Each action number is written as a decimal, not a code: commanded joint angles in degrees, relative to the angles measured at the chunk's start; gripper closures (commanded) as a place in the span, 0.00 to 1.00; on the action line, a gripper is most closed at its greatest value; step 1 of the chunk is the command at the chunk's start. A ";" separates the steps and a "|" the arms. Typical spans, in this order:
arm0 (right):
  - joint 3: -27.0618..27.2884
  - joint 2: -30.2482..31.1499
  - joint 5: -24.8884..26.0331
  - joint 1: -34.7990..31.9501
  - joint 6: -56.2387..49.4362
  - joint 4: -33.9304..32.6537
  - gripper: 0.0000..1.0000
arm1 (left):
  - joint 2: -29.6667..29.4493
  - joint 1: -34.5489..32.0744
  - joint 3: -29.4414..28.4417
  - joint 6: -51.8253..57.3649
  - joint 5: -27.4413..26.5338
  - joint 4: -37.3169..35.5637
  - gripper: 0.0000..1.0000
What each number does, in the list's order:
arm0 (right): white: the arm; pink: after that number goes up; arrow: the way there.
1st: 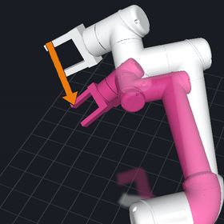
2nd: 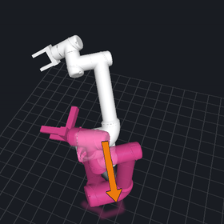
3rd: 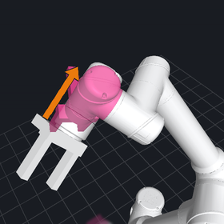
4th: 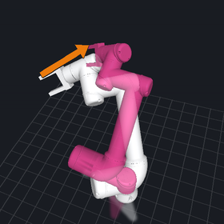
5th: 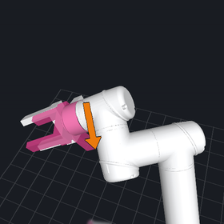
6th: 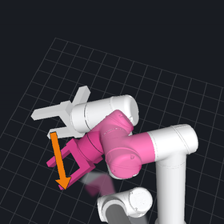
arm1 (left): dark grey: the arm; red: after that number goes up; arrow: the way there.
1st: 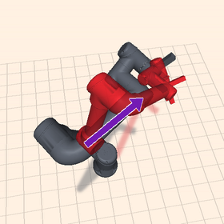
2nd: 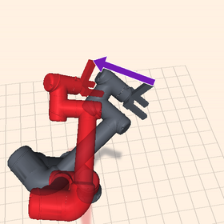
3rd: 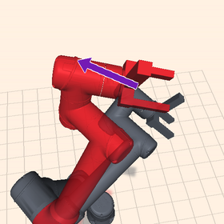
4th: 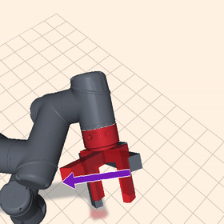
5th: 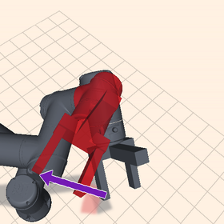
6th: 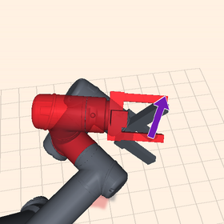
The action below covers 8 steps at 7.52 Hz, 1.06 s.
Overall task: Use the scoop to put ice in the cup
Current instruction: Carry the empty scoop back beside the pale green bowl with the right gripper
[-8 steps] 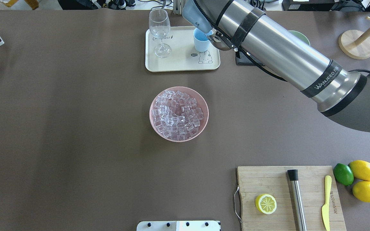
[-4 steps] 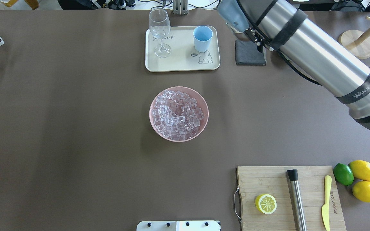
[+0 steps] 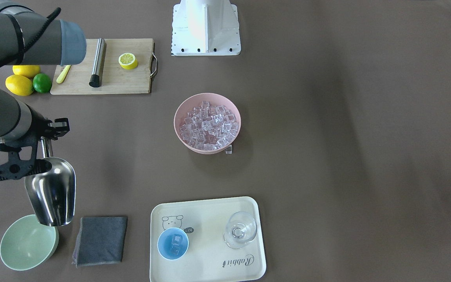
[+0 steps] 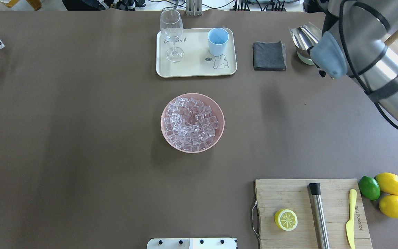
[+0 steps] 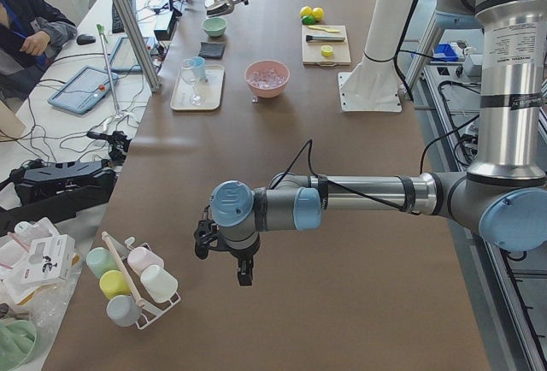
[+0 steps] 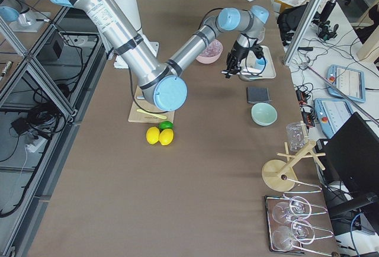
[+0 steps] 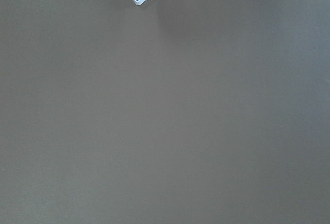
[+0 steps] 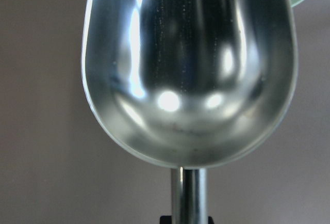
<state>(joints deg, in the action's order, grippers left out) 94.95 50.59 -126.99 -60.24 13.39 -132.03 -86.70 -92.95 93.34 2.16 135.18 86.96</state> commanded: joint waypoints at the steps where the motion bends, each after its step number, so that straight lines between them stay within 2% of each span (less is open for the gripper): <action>1: 11.71 10.12 -0.01 2.48 10.21 3.01 1.00 | 0.57 -0.04 0.97 0.12 -0.26 -0.03 0.02; 2: 15.23 15.02 0.33 4.93 13.21 5.53 1.00 | 0.57 -0.13 0.79 0.12 -0.44 -0.03 0.02; 4: 15.09 21.45 0.60 11.33 23.64 18.41 1.00 | 0.57 -0.22 0.88 0.04 -0.53 -0.03 0.02; 5: 15.17 24.09 1.99 13.98 27.70 22.30 1.00 | 0.48 0.05 1.14 0.04 -0.35 0.05 0.02; 8: 12.03 25.26 3.33 16.82 28.44 25.49 1.00 | -0.22 0.84 2.20 -0.49 -0.09 0.14 0.02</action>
<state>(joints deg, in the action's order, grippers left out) 109.05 75.32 -124.09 -44.81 41.09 -108.83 -86.67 -92.68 95.20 1.95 134.90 86.94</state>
